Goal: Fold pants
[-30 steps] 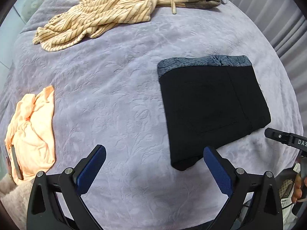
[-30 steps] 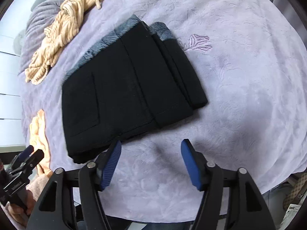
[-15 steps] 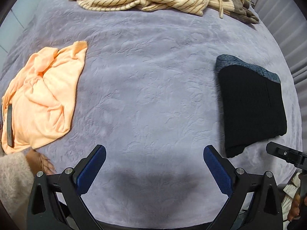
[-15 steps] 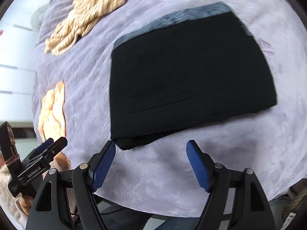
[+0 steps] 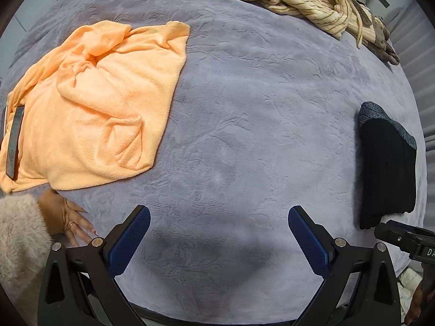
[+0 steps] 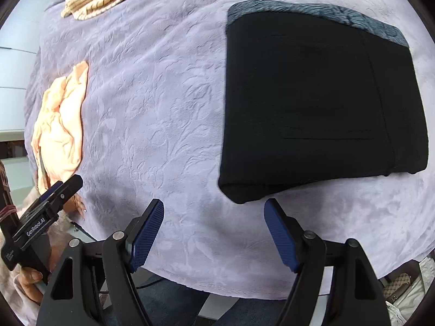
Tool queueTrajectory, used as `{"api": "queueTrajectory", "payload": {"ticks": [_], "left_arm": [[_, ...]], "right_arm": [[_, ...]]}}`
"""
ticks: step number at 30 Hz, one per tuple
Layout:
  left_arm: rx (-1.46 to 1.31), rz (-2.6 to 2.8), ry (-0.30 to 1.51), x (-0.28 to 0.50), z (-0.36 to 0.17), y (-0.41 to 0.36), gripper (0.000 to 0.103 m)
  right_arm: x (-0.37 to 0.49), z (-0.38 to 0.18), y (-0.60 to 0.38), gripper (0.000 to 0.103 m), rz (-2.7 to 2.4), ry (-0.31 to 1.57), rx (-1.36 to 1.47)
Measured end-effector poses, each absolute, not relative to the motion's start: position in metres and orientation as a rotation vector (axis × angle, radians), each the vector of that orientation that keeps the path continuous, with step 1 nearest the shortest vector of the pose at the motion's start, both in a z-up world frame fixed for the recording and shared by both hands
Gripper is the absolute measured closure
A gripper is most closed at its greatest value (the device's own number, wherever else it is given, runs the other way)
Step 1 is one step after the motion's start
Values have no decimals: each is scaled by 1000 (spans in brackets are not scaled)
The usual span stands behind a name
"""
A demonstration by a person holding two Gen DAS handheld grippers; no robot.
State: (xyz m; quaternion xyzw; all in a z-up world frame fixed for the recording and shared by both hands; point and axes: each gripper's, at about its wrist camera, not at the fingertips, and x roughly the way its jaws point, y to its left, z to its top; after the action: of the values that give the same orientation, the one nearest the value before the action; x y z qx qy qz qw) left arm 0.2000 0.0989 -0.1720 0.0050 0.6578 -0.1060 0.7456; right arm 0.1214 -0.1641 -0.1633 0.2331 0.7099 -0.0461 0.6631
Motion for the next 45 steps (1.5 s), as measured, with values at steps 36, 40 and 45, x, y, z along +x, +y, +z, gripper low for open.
{"api": "queueTrajectory", "payload": {"ticks": [36,40,45], "left_arm": [[321,-254,1432,148,-139,-148,1],[275,-296,1416,163,-137,-160,1],[151,-358,1479,191,-159,-159,1]], "right_arm": [[19,-154,-438,24,-181,1390,711],[14,-161,-470,24,-190,1360,759],[22,-170,-488,20,-130,1343,810]]}}
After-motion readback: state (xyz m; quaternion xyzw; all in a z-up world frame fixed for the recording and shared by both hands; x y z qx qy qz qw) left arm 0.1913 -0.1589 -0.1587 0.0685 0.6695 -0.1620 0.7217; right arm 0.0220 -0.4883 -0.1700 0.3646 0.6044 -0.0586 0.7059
